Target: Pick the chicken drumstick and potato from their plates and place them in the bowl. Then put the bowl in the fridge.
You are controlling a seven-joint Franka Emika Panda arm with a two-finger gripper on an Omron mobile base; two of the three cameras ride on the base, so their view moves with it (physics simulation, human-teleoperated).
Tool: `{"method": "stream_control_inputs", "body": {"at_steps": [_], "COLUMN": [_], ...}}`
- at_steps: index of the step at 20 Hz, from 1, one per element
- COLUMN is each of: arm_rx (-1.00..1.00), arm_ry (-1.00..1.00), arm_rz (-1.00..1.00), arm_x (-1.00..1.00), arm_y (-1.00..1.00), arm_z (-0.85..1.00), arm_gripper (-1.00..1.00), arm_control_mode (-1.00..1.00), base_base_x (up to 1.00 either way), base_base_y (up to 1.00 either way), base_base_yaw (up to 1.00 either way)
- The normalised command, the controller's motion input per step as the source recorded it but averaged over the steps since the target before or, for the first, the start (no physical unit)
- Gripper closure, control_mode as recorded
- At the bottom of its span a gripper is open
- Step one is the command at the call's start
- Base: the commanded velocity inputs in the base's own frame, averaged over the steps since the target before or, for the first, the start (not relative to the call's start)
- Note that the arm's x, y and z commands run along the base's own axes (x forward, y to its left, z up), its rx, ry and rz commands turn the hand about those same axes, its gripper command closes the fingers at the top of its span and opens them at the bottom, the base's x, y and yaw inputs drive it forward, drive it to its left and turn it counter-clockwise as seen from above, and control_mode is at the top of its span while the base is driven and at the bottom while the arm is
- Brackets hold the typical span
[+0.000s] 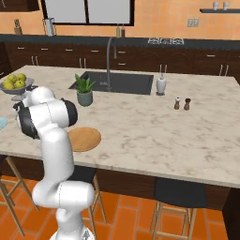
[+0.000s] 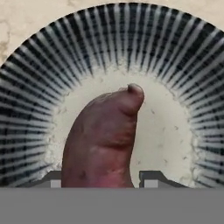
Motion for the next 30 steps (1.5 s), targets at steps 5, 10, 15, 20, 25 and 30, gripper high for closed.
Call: {"method": "stream_control_inputs", "body": {"at_steps": [5,10,15,20,25,30], "arm_rx": [0.0,0.0,0.0,0.0,0.03,0.01], "arm_ry": [0.01,0.06,0.01,-0.02,-0.01,-0.02], "arm_rz": [0.0,0.0,0.0,-0.01,-0.02,-0.06], "arm_x": [0.25,0.48,-0.04,-0.73,-1.0,-0.96], "arm_y": [0.0,0.0,0.0,-0.08,-0.62,-0.97], "arm_z": [-0.17,-0.11,0.02,0.42,0.47,0.56], "arm_gripper": [-1.0,-1.0,-1.0,-1.0,-1.0,-1.0], "arm_control_mode": [-1.0,-1.0,-1.0,-1.0,-1.0,-1.0], "base_base_x": [0.0,0.0,0.0,0.0,0.0,0.0], "base_base_y": [0.0,0.0,0.0,0.0,0.0,0.0], "base_base_yaw": [0.0,0.0,0.0,0.0,0.0,0.0]}}
